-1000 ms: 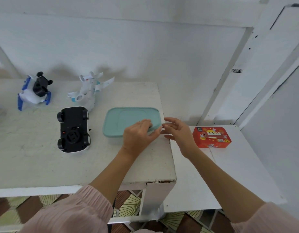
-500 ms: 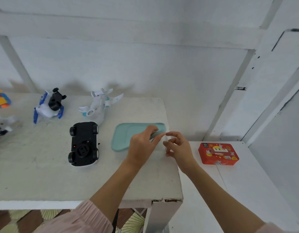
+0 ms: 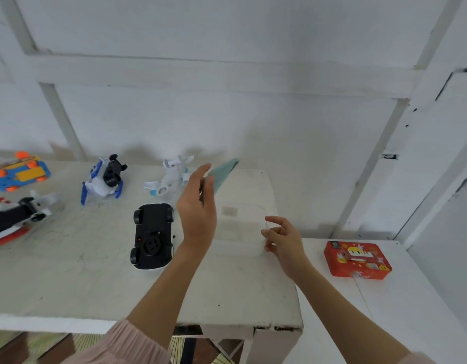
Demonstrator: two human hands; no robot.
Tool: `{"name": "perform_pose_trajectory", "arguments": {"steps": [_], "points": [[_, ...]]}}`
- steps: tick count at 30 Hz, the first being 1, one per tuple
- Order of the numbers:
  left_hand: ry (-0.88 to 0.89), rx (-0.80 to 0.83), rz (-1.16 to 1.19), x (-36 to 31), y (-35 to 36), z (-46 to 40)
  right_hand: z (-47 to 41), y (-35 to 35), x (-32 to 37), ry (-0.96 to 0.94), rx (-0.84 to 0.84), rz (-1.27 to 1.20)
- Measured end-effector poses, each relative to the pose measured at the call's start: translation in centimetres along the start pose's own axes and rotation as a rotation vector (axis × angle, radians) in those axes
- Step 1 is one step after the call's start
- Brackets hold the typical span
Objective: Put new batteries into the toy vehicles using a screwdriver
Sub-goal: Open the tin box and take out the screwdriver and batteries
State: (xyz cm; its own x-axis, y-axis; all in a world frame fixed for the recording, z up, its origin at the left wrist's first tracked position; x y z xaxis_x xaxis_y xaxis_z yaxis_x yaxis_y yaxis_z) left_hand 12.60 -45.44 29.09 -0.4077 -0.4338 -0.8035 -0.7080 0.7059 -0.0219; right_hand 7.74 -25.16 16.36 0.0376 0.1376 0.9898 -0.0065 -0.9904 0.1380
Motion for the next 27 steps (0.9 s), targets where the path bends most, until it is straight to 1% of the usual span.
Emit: {"name": "perform_pose_trajectory", "arguments": {"steps": [2,3,5,8,9,11,12,13,15,17,18,20,22,24,27], "points": [[0.061,-0.044,-0.005,-0.5,-1.0,-1.0,-0.4,0.0,0.1,-0.010,-0.014,0.030],[0.043,-0.097,0.007,-0.5,-1.8,-1.8,-0.6,-0.1,0.1,-0.016,-0.021,0.045],[-0.061,-0.208,0.047,0.0,-3.6,-3.7,-0.9,-0.1,0.2,-0.021,-0.021,0.072],[-0.203,-0.317,0.123,1.0,-5.6,-5.5,-1.3,0.3,0.2,0.000,0.008,0.143],[-0.251,-0.348,0.155,1.3,-6.0,-5.7,-1.3,0.5,0.4,-0.012,0.008,0.206],[-0.351,-0.387,0.226,2.1,-6.3,-5.4,-1.2,0.7,2.0,-0.137,-0.055,0.408],[-0.391,-0.393,0.257,2.4,-6.2,-5.0,-0.9,0.9,3.4,-0.247,-0.108,0.460],[-0.426,-0.400,0.285,2.7,-6.0,-4.5,-0.3,1.3,4.9,-0.354,-0.144,0.451],[-0.508,-0.414,0.344,3.1,-5.5,-3.2,0.6,3.0,7.3,-0.483,-0.105,0.367],[-0.609,-0.410,0.407,4.0,-4.8,-1.9,0.9,4.7,8.2,-0.479,-0.007,0.333],[-0.658,-0.390,0.447,4.7,-4.4,-1.2,0.8,5.0,8.3,-0.461,0.011,0.329],[-0.711,-0.307,0.508,5.6,-3.5,-0.1,0.7,4.6,8.4,-0.454,-0.043,0.329],[-0.654,-0.196,0.468,5.8,-3.7,0.4,0.6,3.2,8.6,-0.471,-0.095,0.331],[-0.557,-0.015,0.342,5.5,-4.4,0.5,0.7,2.1,8.2,-0.467,-0.029,0.353],[-0.530,0.380,0.090,6.4,-4.8,1.2,1.7,0.8,6.4,-0.379,0.173,0.376]]}}
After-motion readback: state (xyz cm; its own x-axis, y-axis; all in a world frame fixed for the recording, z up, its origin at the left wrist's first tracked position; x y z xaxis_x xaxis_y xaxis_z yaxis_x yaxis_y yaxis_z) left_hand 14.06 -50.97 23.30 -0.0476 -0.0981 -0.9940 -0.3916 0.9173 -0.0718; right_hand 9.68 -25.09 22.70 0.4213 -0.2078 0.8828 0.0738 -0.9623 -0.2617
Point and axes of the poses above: each hand's wrist, its own z-axis away from the middle knuckle, its own y-axis out of the palm, x = y × z, the point moved 7 cm from there along -z, towards the middle knuckle, and after that the axes turned 9 degrees about -y, right-handed, at the moved point
